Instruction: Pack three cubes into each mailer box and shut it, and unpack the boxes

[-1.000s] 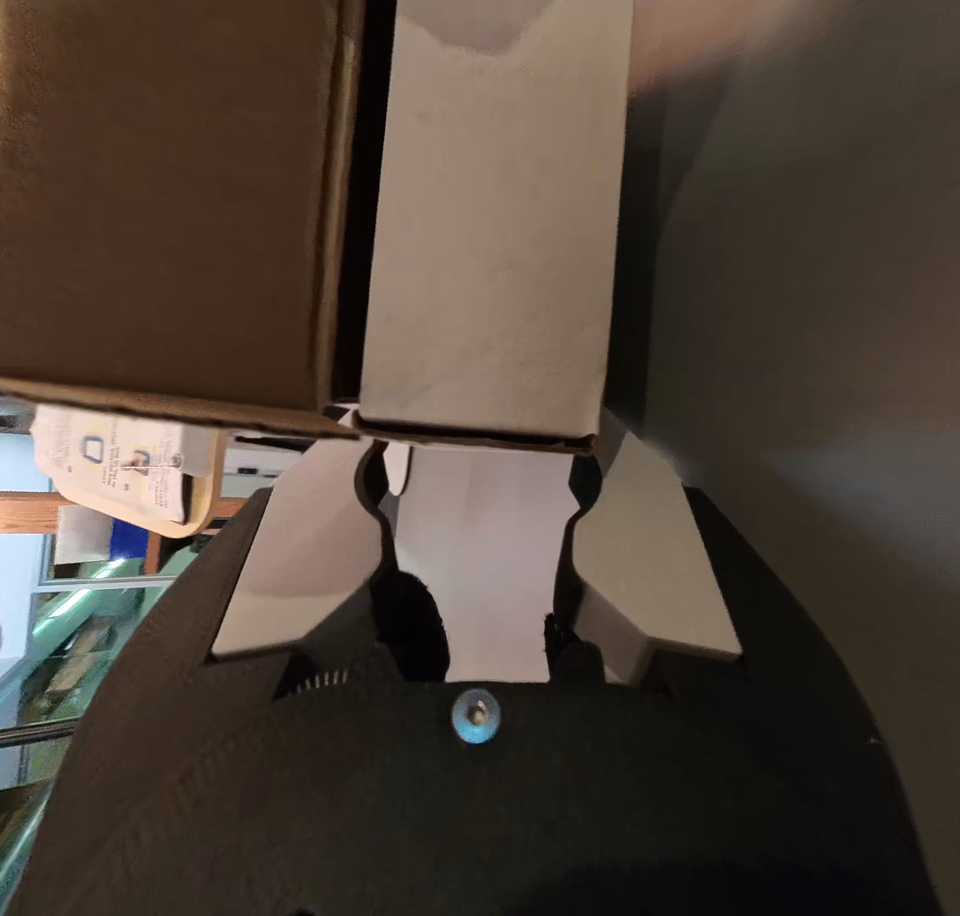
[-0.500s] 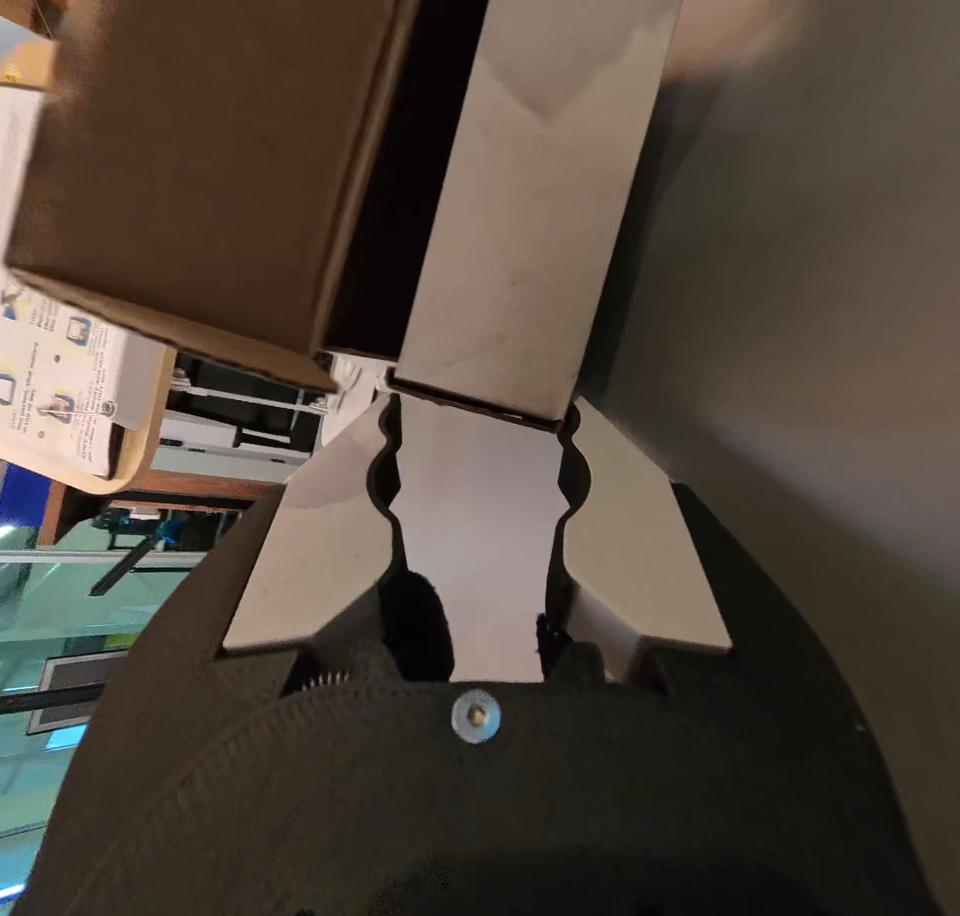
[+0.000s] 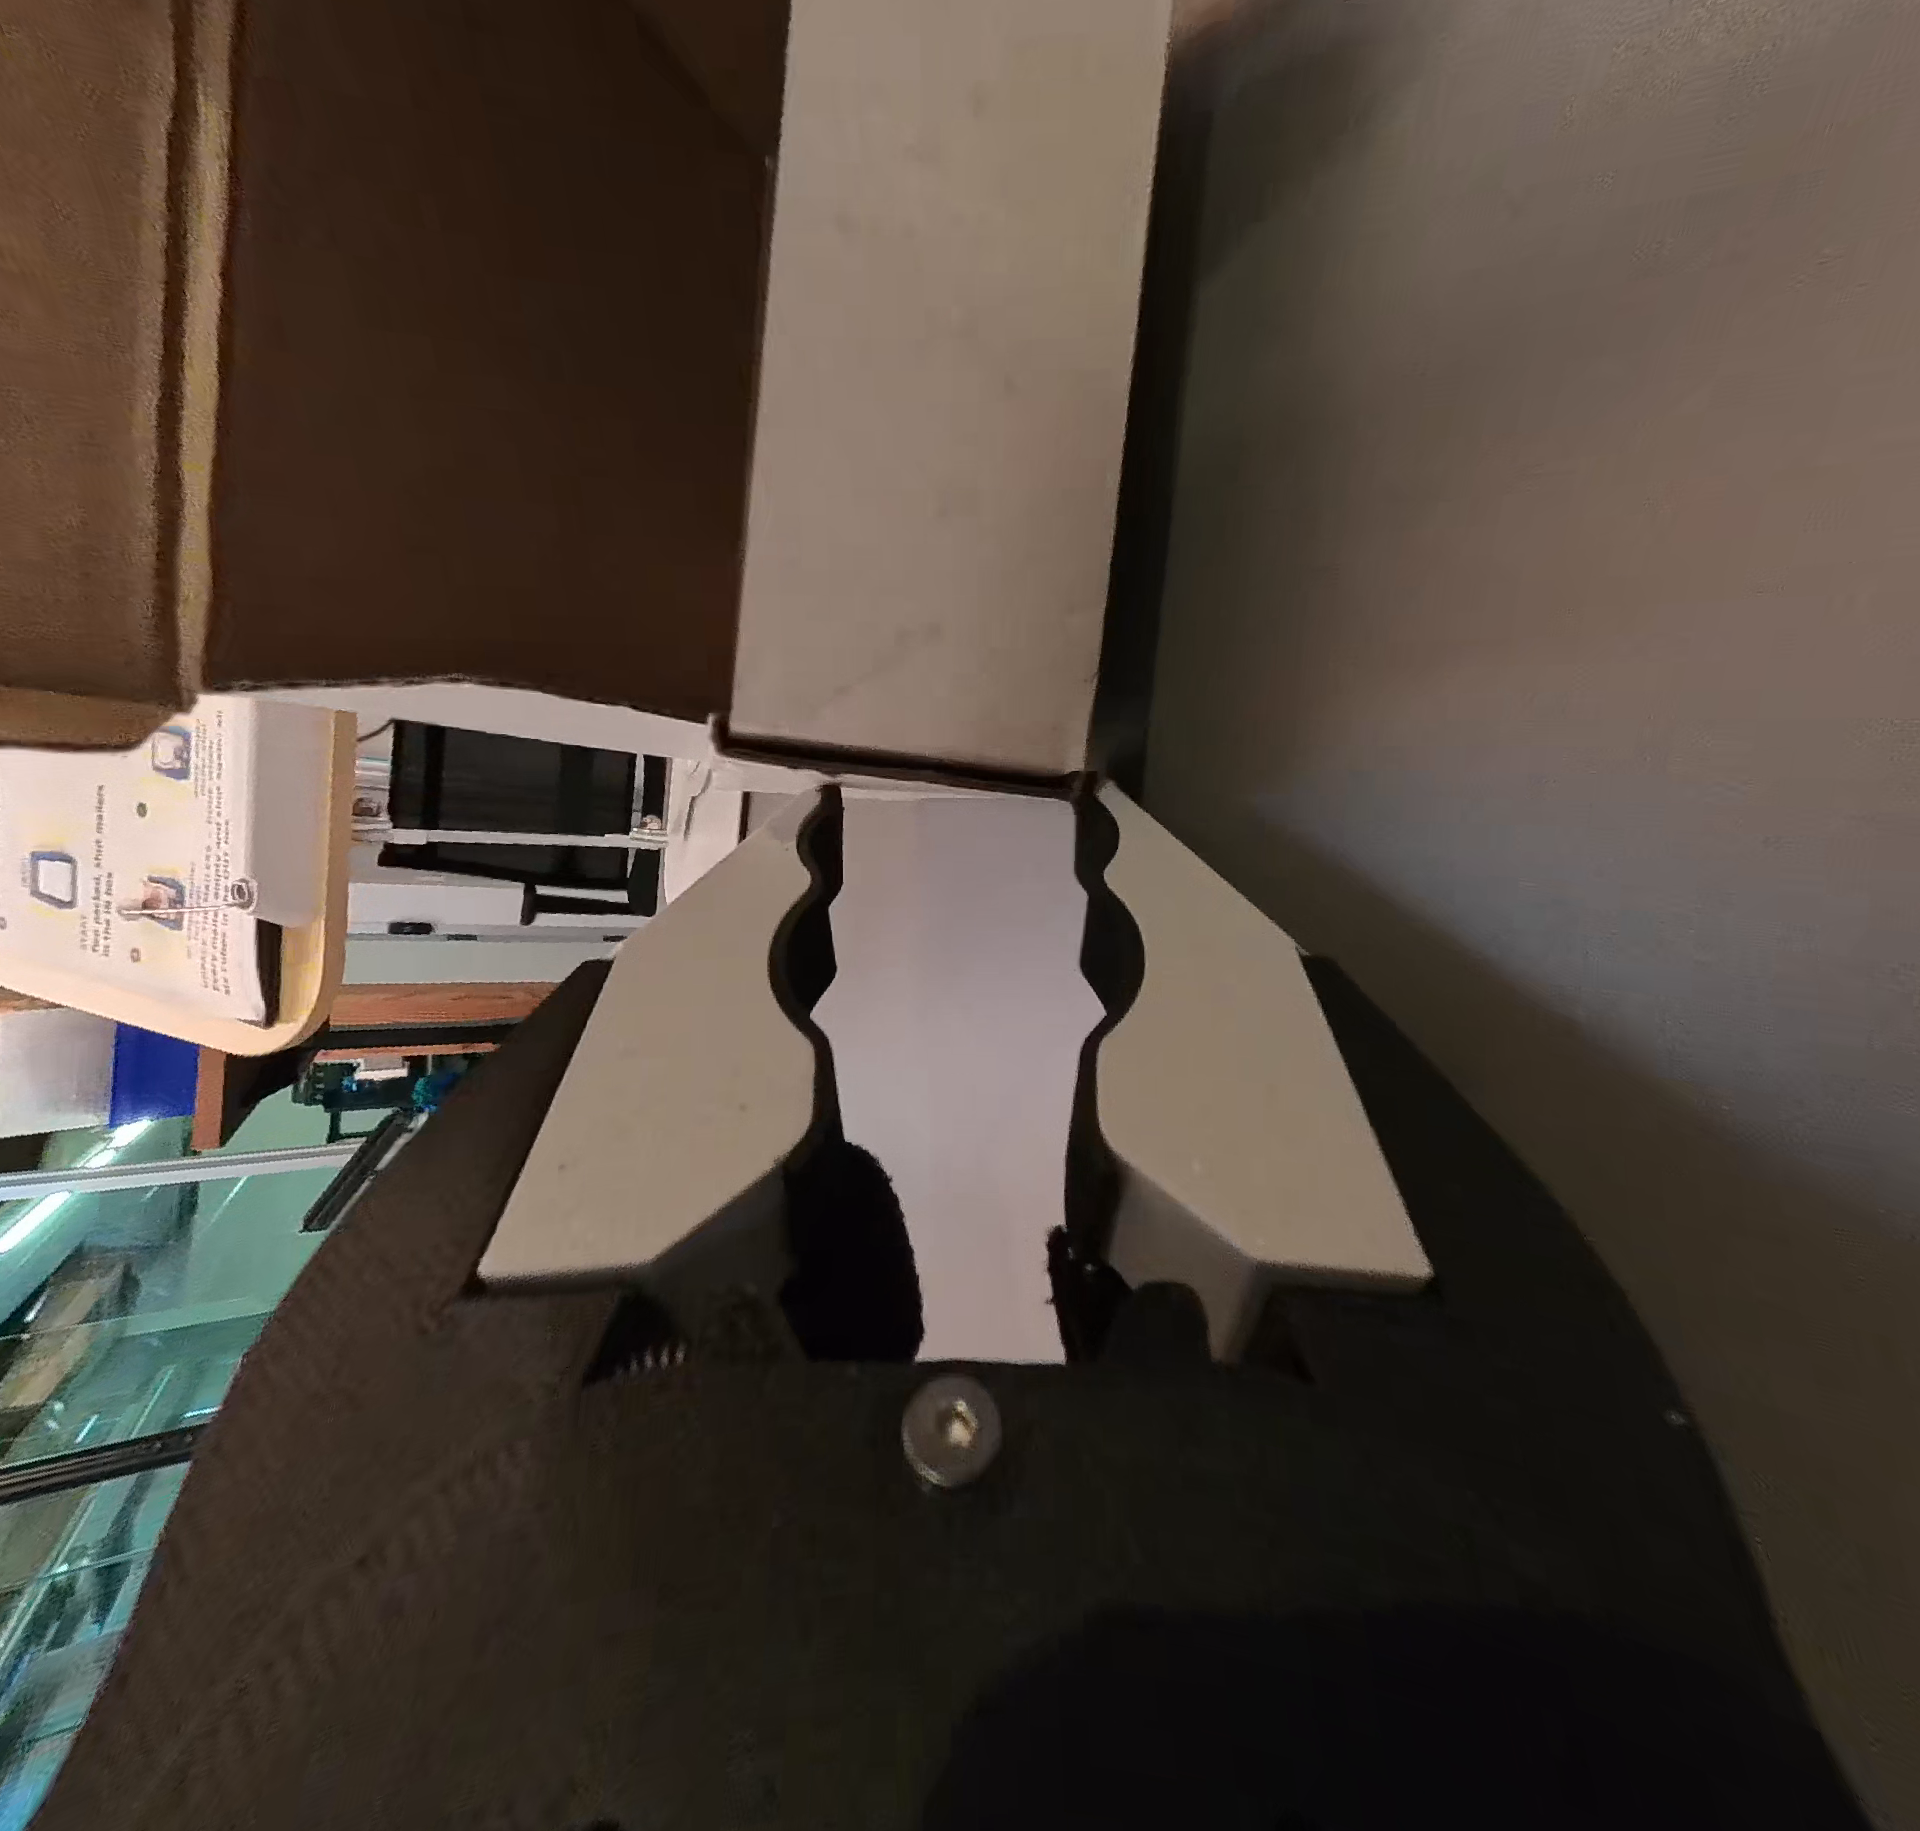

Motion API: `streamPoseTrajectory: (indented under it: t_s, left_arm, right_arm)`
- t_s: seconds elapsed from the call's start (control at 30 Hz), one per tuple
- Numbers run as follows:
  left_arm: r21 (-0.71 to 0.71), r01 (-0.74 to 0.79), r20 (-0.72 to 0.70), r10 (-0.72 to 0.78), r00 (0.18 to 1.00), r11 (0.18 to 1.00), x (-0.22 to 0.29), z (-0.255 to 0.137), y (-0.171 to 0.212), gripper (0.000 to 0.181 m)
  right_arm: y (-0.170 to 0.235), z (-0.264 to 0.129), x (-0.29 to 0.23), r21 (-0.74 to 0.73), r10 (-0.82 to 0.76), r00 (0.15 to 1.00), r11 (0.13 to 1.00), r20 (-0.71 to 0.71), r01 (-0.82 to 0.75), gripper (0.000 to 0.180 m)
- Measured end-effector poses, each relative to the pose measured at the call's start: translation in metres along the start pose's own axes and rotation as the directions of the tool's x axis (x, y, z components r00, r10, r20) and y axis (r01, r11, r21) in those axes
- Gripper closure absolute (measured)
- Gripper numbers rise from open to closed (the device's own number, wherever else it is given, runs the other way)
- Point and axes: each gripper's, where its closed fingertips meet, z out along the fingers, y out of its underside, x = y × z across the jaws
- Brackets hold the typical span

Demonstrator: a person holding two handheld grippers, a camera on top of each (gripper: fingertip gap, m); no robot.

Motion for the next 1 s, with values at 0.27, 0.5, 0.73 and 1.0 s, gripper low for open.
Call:
streamPoseTrajectory:
  t_s: [0.27, 0.5, 0.73, 1.0]
  left_arm:
    - [-0.014, -0.062, 0.016, 0.062, 0.998, 0.998, -0.005, 0.005, -0.002, 0.132]
    - [-0.022, -0.072, 0.006, 0.072, 0.997, 0.997, -0.005, 0.008, 0.001, 0.137]
    - [0.071, 0.122, 0.011, -0.123, 0.992, 0.990, -0.025, -0.028, 0.002, 0.127]
    - [0.221, 0.138, -0.118, -0.114, 0.986, 0.966, -0.049, -0.063, -0.070, 0.126]
  right_arm:
    - [-0.011, 0.003, 0.034, -0.003, 0.126, 0.990, 0.992, -0.069, -0.126, 0.178]
    - [-0.012, 0.012, 0.054, -0.012, 0.126, 0.988, 0.992, -0.084, -0.128, 0.176]
    - [-0.011, 0.004, 0.031, -0.014, 0.024, 0.998, 1.000, -0.050, -0.024, 0.179]
    - [-0.013, 0.003, 0.011, -0.034, -0.067, 0.997, 0.997, -0.044, 0.066, 0.179]
